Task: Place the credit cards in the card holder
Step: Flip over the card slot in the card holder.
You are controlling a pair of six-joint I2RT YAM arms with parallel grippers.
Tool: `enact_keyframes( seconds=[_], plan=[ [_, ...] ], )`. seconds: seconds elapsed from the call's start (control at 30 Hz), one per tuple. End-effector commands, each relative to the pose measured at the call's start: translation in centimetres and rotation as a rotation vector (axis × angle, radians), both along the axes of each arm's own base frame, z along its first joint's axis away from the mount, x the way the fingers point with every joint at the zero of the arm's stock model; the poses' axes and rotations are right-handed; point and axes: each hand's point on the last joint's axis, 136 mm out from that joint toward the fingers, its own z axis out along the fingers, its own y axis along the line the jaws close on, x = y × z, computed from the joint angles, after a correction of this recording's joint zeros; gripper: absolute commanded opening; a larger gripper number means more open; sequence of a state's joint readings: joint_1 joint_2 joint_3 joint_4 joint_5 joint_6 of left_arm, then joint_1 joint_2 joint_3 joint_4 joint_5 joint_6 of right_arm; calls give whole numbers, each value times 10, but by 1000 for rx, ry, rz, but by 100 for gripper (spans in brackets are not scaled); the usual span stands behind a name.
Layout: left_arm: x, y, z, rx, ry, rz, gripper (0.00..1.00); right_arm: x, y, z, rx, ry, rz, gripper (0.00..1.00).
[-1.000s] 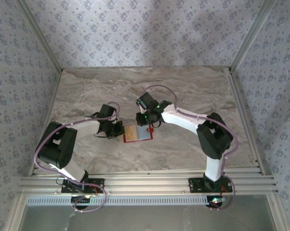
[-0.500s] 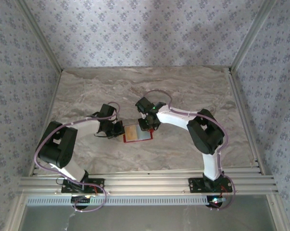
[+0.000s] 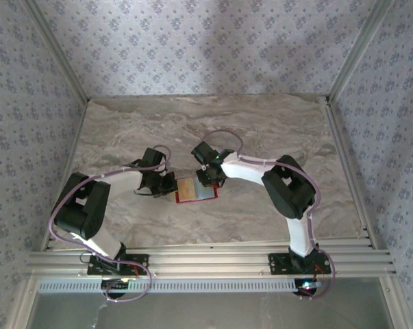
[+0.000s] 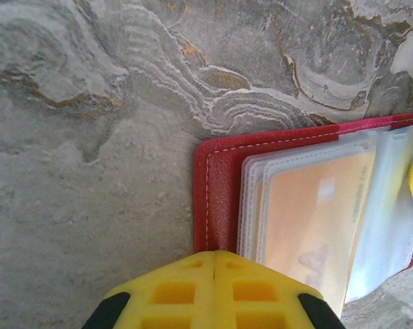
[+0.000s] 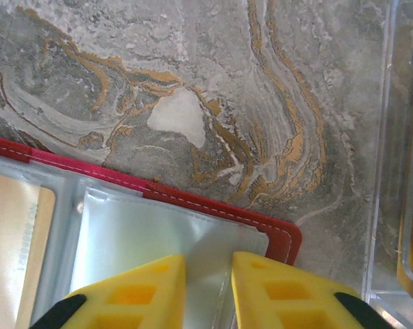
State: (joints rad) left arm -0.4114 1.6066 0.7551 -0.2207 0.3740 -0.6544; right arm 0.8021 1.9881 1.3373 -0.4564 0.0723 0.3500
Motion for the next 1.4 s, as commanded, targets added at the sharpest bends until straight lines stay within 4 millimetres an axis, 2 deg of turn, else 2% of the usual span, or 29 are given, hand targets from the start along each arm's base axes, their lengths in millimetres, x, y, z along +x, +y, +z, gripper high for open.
enact_keyframes(
  seconds=[0.0,0.27,0.67,0.87,1.2,1.27,1.37],
  plan=[
    [-12,7,-22,59,57,-15,0,-21,-6,-27,-43,63,7,20],
    [-12,8,-22,62,57,-14,0,-19,-1,-5,14,38,10,0],
    [-12,8,-25,66,65,-16,0,-14,14,32,122,10,39,0],
    [-11,7,-27,66,68,-17,0,-20,24,38,186,44,67,0],
    [-12,7,-29,64,76,-16,0,-23,56,51,392,133,77,0],
    [-12,6,-29,62,77,-15,0,-24,63,50,426,157,77,3],
    [-12,6,-29,60,76,-15,0,-26,73,49,483,188,75,14]
  ],
)
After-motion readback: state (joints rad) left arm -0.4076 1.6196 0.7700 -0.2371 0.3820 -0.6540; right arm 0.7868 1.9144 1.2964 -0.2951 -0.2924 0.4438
